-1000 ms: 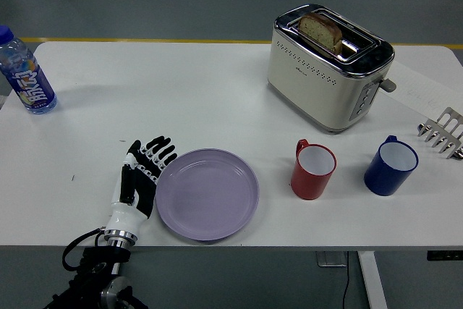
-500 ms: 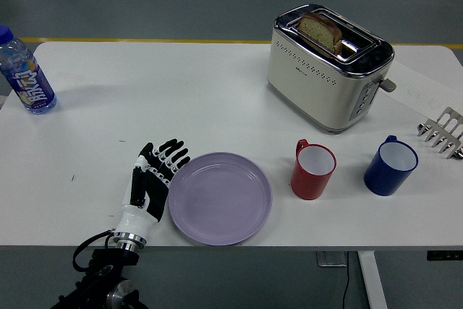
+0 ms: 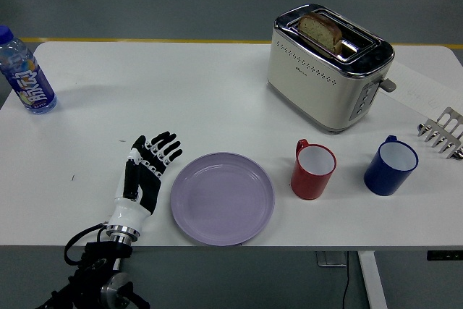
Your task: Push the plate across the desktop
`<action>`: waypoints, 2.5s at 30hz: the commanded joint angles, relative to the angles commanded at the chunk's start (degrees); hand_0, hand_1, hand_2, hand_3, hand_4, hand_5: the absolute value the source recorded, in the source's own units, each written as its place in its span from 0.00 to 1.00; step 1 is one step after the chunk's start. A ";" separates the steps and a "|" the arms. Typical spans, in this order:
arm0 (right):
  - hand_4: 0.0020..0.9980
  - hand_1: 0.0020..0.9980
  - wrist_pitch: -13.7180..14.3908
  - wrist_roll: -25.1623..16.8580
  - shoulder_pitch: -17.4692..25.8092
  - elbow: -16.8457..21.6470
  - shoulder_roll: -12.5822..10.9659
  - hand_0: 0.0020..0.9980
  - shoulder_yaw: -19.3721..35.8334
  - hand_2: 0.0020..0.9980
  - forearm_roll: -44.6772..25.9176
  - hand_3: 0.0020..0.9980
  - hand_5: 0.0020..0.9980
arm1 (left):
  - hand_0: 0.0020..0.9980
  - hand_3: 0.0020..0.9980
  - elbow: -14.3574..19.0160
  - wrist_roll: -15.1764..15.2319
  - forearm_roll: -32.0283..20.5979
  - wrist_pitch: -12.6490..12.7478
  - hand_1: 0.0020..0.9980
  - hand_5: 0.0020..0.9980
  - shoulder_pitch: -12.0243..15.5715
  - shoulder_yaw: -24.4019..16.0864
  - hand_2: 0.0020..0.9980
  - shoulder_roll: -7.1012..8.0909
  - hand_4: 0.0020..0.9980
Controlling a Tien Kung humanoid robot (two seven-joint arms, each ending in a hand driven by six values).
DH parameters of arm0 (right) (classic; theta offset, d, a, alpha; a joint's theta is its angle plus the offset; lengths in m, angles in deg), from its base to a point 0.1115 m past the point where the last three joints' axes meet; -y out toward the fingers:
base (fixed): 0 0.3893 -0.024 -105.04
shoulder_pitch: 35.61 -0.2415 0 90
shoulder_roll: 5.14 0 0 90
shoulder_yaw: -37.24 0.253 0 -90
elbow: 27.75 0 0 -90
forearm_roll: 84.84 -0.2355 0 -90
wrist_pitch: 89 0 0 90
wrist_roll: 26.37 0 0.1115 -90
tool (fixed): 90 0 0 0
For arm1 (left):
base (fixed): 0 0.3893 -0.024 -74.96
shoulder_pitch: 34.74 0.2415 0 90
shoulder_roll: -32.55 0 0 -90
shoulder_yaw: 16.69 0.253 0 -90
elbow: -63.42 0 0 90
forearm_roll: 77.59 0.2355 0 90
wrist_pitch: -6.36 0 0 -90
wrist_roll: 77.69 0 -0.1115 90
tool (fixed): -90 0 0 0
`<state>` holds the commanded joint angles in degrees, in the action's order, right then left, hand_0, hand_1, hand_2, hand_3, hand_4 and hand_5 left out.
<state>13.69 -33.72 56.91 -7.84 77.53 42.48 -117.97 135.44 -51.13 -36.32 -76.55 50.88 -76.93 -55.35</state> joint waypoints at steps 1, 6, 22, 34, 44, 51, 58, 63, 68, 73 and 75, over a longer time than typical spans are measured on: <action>0.43 0.58 0.01 0.00 -0.01 -0.02 -0.01 0.58 -0.02 0.71 -0.02 0.63 0.43 | 0.72 0.65 0.06 -0.61 0.42 -0.21 0.74 1.00 0.06 -0.74 0.74 0.11 0.50; 0.43 0.58 0.13 0.01 0.24 -0.01 -0.14 0.58 0.30 0.71 0.17 0.63 0.43 | 0.67 0.63 0.00 -7.75 7.07 -3.61 0.72 1.00 0.54 -8.03 0.70 3.93 0.49; 0.43 0.58 0.27 0.26 0.85 -0.19 0.14 0.58 -0.87 0.71 -1.03 0.63 0.43 | 0.63 0.60 -6.06 -14.44 11.18 -11.11 0.70 1.00 -2.30 -21.60 0.68 11.52 0.43; 0.43 0.58 0.20 0.39 0.81 -0.45 0.43 0.58 -1.80 0.71 -1.73 0.63 0.43 | 0.62 0.57 -10.51 -13.93 10.30 -11.66 0.69 1.00 -2.89 -25.54 0.67 11.04 0.40; 0.43 0.58 0.17 0.41 0.45 -0.47 0.42 0.58 -1.50 0.71 -1.40 0.63 0.43 | 0.62 0.58 -11.47 -13.89 10.16 -11.38 0.69 1.00 -3.08 -26.83 0.67 11.23 0.42; 0.43 0.58 0.15 0.42 0.21 -0.50 0.43 0.59 -1.37 0.71 -1.34 0.63 0.43 | 0.62 0.58 -11.41 -13.78 10.12 -11.26 0.69 1.00 -3.12 -27.49 0.67 11.33 0.40; 0.43 0.58 0.14 0.42 0.12 -0.51 0.42 0.58 -1.35 0.71 -1.27 0.63 0.43 | 0.62 0.57 -11.40 -13.77 10.17 -11.26 0.69 1.00 -3.12 -27.77 0.66 11.41 0.39; 0.43 0.58 0.13 0.38 0.07 -0.50 0.38 0.58 -1.31 0.71 -1.17 0.63 0.43 | 0.62 0.57 -11.41 -13.78 10.25 -11.23 0.69 1.00 -3.18 -27.90 0.66 11.36 0.39; 0.43 0.58 0.13 0.37 -0.02 -0.51 0.40 0.58 -1.30 0.71 -1.16 0.63 0.43 | 0.62 0.57 -11.38 -13.86 10.31 -11.33 0.69 1.00 -3.27 -28.24 0.66 11.32 0.39; 0.43 0.58 0.14 0.38 -0.07 -0.51 0.38 0.58 -1.34 0.70 -1.17 0.63 0.43 | 0.62 0.57 -11.33 -13.85 10.33 -11.33 0.69 1.00 -3.31 -28.41 0.66 11.28 0.39; 0.43 0.58 0.14 0.38 -0.06 -0.50 0.37 0.58 -1.34 0.70 -1.15 0.63 0.43 | 0.62 0.57 -11.32 -13.84 10.35 -11.34 0.69 1.00 -3.27 -28.47 0.66 11.26 0.39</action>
<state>13.82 -33.35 56.85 -8.34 77.90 41.13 -119.12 124.12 -64.97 -25.97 -87.89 47.61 -105.40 -44.09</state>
